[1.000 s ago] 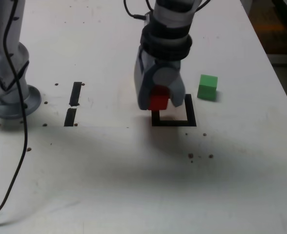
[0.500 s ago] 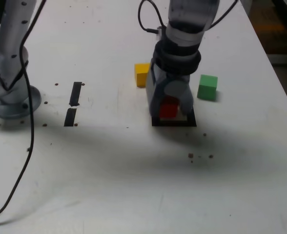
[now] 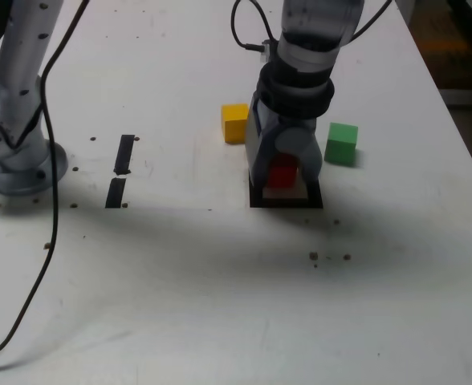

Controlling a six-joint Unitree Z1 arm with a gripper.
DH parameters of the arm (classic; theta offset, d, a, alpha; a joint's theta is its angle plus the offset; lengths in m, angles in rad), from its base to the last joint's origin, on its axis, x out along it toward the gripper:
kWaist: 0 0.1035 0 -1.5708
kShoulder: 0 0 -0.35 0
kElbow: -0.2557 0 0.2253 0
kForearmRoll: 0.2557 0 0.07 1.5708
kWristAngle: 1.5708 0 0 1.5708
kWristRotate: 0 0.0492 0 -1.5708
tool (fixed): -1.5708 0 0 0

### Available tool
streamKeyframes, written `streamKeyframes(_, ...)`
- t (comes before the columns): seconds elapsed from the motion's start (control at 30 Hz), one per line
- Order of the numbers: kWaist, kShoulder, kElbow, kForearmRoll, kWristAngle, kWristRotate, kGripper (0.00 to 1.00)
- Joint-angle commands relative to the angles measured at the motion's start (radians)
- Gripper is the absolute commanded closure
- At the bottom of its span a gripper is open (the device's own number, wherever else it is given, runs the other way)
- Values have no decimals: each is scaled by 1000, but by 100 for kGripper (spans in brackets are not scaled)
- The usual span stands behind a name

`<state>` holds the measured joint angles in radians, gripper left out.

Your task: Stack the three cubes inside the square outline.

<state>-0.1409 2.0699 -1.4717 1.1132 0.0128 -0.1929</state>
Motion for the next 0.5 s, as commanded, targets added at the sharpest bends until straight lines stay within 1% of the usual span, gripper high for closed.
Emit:
streamKeyframes(0.0,2,6,-1,-2,-9,6,50)
streamKeyframes(0.07,2,10,-2,-7,-20,15,40)
streamKeyframes(0.13,2,13,-1,-17,-28,23,28)
streamKeyframes(0.2,2,13,-1,-27,-33,28,17)
streamKeyframes(0.27,1,6,3,-30,-31,22,8)
streamKeyframes(0.37,2,-24,9,-22,-16,-1,2)
streamKeyframes(0.47,2,-78,10,3,6,-28,0)
